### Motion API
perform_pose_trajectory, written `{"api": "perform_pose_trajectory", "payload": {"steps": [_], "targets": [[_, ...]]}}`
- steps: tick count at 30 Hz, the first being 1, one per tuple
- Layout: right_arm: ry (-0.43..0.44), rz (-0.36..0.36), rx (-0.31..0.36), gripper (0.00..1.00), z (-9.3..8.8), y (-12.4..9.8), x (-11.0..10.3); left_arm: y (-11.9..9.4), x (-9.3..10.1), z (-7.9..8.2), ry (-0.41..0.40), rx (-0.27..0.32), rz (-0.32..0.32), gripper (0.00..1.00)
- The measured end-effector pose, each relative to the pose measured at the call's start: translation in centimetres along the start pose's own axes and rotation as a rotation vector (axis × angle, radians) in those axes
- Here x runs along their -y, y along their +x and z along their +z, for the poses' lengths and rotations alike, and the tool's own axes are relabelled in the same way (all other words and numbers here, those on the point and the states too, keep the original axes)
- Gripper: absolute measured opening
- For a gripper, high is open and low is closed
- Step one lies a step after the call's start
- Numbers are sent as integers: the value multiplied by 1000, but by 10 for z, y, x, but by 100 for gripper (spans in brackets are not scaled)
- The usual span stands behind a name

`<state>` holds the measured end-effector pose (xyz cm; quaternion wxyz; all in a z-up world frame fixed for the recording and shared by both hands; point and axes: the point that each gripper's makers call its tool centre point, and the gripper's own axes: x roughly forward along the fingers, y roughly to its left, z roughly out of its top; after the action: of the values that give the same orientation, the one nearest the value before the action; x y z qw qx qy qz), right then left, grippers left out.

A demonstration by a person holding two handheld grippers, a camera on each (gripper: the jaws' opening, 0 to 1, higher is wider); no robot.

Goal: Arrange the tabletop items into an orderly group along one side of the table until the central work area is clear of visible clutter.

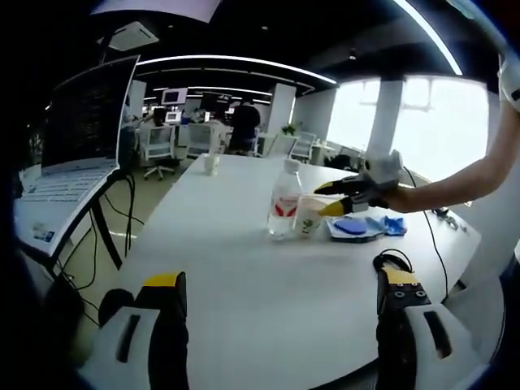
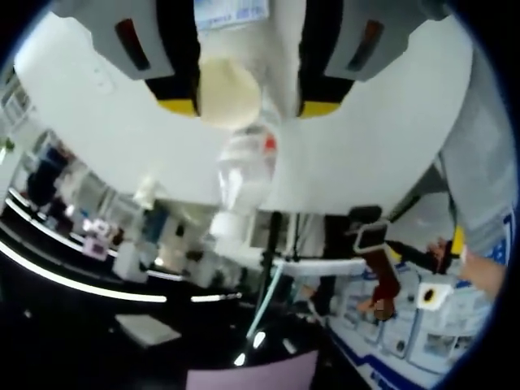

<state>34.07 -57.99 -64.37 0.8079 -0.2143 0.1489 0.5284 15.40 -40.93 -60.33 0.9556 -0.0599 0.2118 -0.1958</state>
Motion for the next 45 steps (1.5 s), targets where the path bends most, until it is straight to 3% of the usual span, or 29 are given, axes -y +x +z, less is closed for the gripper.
{"api": "perform_pose_trajectory", "payload": {"steps": [13, 21, 36, 41, 45], "targets": [[55, -18, -24, 67, -6, -31, -2, 6, 16, 0, 11, -24, -23, 97], [76, -53, -25, 67, -14, -66, 1, 13, 28, 5, 23, -21, -46, 97], [128, -121, -53, 67, -45, -124, 0, 22, 47, 16, 58, -37, -87, 96], [197, -161, -55, 67, -51, -141, -4, 25, 51, 18, 63, -41, -97, 95], [268, -196, -71, 67, -67, -153, -18, 26, 54, 18, 64, -45, -100, 94]]}}
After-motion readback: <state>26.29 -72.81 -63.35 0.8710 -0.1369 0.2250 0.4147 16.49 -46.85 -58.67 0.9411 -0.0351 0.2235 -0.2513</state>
